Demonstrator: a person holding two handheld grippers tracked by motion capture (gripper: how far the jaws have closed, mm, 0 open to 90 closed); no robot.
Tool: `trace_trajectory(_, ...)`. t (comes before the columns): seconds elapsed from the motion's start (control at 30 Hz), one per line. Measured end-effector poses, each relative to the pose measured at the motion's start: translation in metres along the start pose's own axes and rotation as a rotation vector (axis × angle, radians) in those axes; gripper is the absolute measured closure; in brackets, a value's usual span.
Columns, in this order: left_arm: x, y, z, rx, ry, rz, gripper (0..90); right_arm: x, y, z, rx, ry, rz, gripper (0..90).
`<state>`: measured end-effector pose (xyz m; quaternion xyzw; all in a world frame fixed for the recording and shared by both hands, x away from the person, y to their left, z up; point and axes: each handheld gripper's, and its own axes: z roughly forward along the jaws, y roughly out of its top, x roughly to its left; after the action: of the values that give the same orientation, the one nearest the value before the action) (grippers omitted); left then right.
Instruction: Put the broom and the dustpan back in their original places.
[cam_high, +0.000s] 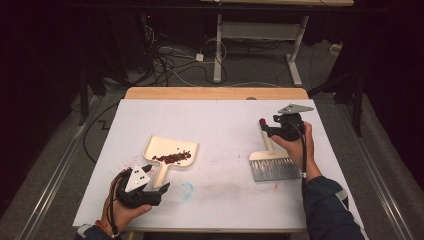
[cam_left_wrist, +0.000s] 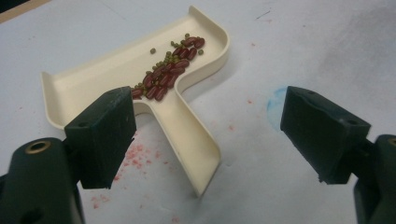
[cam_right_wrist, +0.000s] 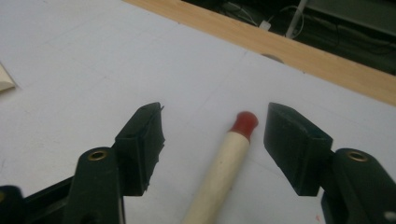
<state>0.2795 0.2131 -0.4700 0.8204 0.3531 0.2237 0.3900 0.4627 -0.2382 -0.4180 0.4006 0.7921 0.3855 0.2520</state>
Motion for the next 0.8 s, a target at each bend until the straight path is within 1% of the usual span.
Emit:
trace_trajectory(0.03,0.000,0.000,0.001,0.000,-0.009,-0.001,17.8,0.001,0.001,-0.001,-0.010,-0.001,-0.004,34.1)
trace_trajectory(0.1,-0.002,0.000,0.002,0.008,-0.013,0.016,16.9,0.004,0.003,-0.005,-0.037,0.018,-0.006,32.8)
trace_trajectory(0.13,-0.003,0.001,0.002,0.009,-0.015,0.025,16.9,0.007,0.004,-0.006,-0.045,-0.001,-0.012,31.4)
trace_trajectory(0.17,-0.004,0.001,0.002,0.009,-0.014,0.029,17.0,0.010,0.005,-0.008,-0.044,-0.020,-0.032,28.9)
trace_trajectory(0.2,-0.004,0.001,0.002,0.008,-0.011,0.031,16.9,0.013,0.006,-0.010,-0.039,-0.022,-0.048,28.1)
trace_trajectory(0.23,-0.004,0.002,0.002,0.008,-0.010,0.030,16.9,0.015,0.007,-0.012,-0.044,-0.019,-0.052,27.9)
trace_trajectory(0.3,-0.004,0.001,0.002,0.010,-0.008,0.030,17.0,0.019,0.009,-0.019,-0.078,-0.011,-0.043,27.2)
trace_trajectory(0.33,-0.004,0.001,0.002,0.014,-0.008,0.031,17.1,0.020,0.011,-0.022,-0.095,-0.007,-0.047,27.1)
trace_trajectory(0.37,-0.005,0.000,0.002,0.020,-0.009,0.037,17.8,0.022,0.012,-0.025,-0.110,-0.003,-0.055,26.8)
trace_trajectory(0.43,-0.006,0.000,0.002,0.026,-0.001,0.050,18.1,0.027,0.014,-0.031,-0.129,0.009,-0.051,26.1)
trace_trajectory(0.47,-0.006,0.000,0.002,0.024,-0.001,0.049,18.1,0.029,0.015,-0.032,-0.136,0.020,-0.060,24.9)
trace_trajectory(0.53,-0.007,0.001,0.002,0.022,0.003,0.055,18.1,0.033,0.017,-0.034,-0.131,0.031,-0.071,22.3)
trace_trajectory(0.6,-0.006,0.001,0.001,0.022,0.002,0.053,18.1,0.038,0.017,-0.035,-0.127,0.027,-0.096,21.6)
trace_trajectory(0.73,-0.007,0.001,0.002,0.022,-0.002,0.054,18.1,0.044,0.018,-0.039,-0.135,0.030,-0.102,19.2)
trace_trajectory(0.8,-0.007,0.001,0.001,0.017,-0.002,0.055,18.1,0.047,0.018,-0.042,-0.135,0.035,-0.114,17.1)
